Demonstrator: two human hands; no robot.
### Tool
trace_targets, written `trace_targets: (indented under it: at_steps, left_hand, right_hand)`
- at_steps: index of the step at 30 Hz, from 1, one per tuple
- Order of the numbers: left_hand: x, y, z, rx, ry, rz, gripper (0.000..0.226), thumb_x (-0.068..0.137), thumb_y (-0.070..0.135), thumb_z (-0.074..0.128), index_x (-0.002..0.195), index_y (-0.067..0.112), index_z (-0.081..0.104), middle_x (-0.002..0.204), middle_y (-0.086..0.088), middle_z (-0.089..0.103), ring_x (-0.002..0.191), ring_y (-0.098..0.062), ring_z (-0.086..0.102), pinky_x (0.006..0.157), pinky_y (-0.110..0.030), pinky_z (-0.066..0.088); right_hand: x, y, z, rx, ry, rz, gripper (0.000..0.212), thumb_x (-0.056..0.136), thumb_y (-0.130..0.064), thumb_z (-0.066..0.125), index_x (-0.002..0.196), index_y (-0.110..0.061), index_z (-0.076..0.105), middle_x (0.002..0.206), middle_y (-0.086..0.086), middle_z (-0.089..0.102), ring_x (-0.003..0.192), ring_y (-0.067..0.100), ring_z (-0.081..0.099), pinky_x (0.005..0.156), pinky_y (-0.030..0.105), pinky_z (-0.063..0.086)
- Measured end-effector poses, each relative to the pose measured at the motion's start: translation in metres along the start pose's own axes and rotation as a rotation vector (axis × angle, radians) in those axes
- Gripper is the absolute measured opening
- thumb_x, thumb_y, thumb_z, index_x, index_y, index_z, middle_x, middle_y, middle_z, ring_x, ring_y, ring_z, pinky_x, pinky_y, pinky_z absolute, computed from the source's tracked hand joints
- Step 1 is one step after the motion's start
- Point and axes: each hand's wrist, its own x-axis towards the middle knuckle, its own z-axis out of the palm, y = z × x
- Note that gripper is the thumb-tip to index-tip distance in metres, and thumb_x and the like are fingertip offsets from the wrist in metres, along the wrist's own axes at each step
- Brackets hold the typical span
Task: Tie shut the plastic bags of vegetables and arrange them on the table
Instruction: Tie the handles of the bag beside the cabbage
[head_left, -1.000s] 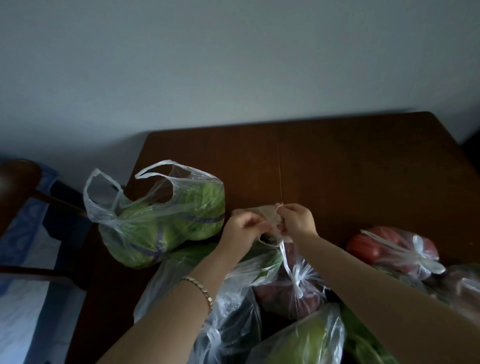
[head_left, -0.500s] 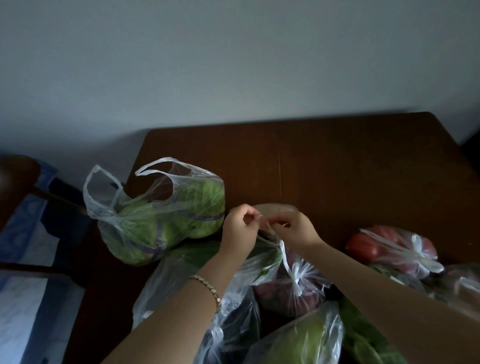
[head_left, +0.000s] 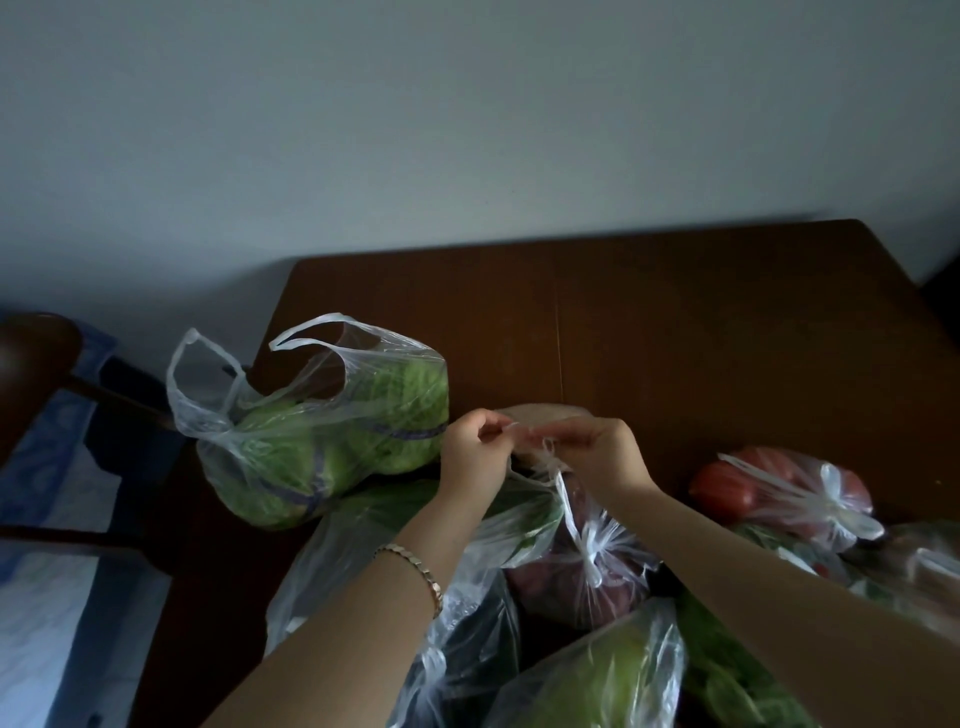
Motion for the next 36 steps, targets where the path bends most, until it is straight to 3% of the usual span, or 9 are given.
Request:
trace_targets:
  at_steps: [5, 9, 12, 17, 20, 26, 31, 34, 36]
  left_hand:
    - [-0.001, 0.000, 0.001, -0.050, 0.009, -0.077, 0.014, 0.079, 0.011, 0.071, 0.071, 0.017, 0.061, 0.081, -0.007, 0.067, 0.075, -0.016, 0.061, 0.063, -0.019, 0.046]
    - [-0.004, 0.001, 0.000, -0.050, 0.015, -0.100, 0.017, 0.079, 0.008, 0.069, 0.067, 0.015, 0.059, 0.070, -0.001, 0.063, 0.066, -0.012, 0.058, 0.059, -0.019, 0.043]
    - [0.000, 0.002, -0.002, -0.024, 0.089, -0.113, 0.021, 0.081, 0.007, 0.066, 0.065, 0.014, 0.054, 0.066, 0.002, 0.058, 0.063, -0.012, 0.054, 0.054, -0.018, 0.038]
    - [0.019, 0.005, -0.019, 0.410, 0.191, 0.146, 0.012, 0.086, 0.002, 0.054, 0.075, 0.004, 0.057, 0.070, -0.001, 0.054, 0.066, -0.015, 0.050, 0.053, -0.018, 0.036]
    - [0.027, -0.002, -0.028, 0.655, 0.195, 0.160, 0.009, 0.088, 0.003, 0.050, 0.081, 0.002, 0.058, 0.087, -0.011, 0.061, 0.079, -0.024, 0.058, 0.065, -0.027, 0.042]
    - [0.022, -0.017, -0.025, 1.075, 0.066, 0.230, 0.017, 0.089, 0.006, 0.046, 0.105, 0.004, 0.053, 0.108, -0.011, 0.055, 0.087, -0.028, 0.062, 0.066, -0.031, 0.044]
    - [0.024, -0.016, -0.023, 0.365, 0.283, 0.192, 0.012, 0.093, 0.013, 0.050, 0.082, 0.012, 0.045, 0.076, 0.004, 0.058, 0.067, -0.007, 0.055, 0.057, -0.010, 0.039]
    - [0.026, -0.007, -0.011, -0.261, 0.052, -0.085, 0.010, 0.093, 0.020, 0.051, 0.084, 0.022, 0.050, 0.099, 0.000, 0.070, 0.092, -0.020, 0.067, 0.082, -0.034, 0.053]
    - [0.023, -0.001, -0.006, -0.169, -0.117, -0.078, 0.017, 0.094, 0.020, 0.049, 0.079, 0.022, 0.056, 0.089, 0.003, 0.069, 0.087, -0.012, 0.066, 0.082, -0.032, 0.052]
  right_hand:
    - [0.001, 0.005, 0.003, -0.177, 0.119, -0.099, 0.014, 0.075, -0.009, 0.072, 0.088, -0.003, 0.073, 0.083, 0.009, 0.072, 0.074, 0.014, 0.064, 0.068, 0.012, 0.048]
    - [0.003, 0.005, 0.003, -0.262, 0.103, -0.153, 0.017, 0.078, -0.018, 0.071, 0.088, -0.004, 0.071, 0.090, 0.002, 0.066, 0.083, 0.012, 0.060, 0.069, 0.004, 0.042]
    - [0.002, -0.002, 0.005, -0.155, -0.029, -0.050, 0.011, 0.085, -0.016, 0.061, 0.084, -0.005, 0.065, 0.097, -0.002, 0.054, 0.098, 0.012, 0.048, 0.082, 0.016, 0.037]
    - [0.006, -0.006, -0.002, 0.266, -0.112, 0.240, 0.035, 0.087, -0.003, 0.051, 0.053, -0.013, 0.056, 0.050, -0.012, 0.051, 0.055, 0.005, 0.045, 0.058, 0.019, 0.033]
    - [0.001, 0.013, -0.016, 0.119, -0.050, 0.330, 0.041, 0.087, -0.009, 0.054, 0.047, -0.017, 0.048, 0.040, -0.011, 0.044, 0.044, 0.007, 0.041, 0.046, 0.017, 0.033]
    - [0.017, 0.034, -0.031, -0.314, 0.051, 0.462, 0.038, 0.085, -0.022, 0.057, 0.050, -0.013, 0.046, 0.053, 0.002, 0.042, 0.052, 0.014, 0.040, 0.052, 0.028, 0.032]
    - [0.016, 0.018, -0.027, -0.068, 0.089, 0.343, 0.016, 0.085, -0.018, 0.059, 0.072, -0.009, 0.063, 0.067, -0.002, 0.055, 0.065, 0.011, 0.050, 0.057, 0.021, 0.038]
    - [0.008, -0.002, -0.021, 0.188, 0.035, 0.202, 0.013, 0.085, -0.012, 0.058, 0.080, -0.005, 0.068, 0.078, -0.001, 0.063, 0.070, 0.006, 0.054, 0.067, 0.019, 0.042]
    - [0.009, -0.012, -0.016, 0.260, 0.000, 0.152, 0.020, 0.086, -0.007, 0.055, 0.070, -0.011, 0.065, 0.073, -0.004, 0.066, 0.068, 0.004, 0.055, 0.065, 0.018, 0.042]
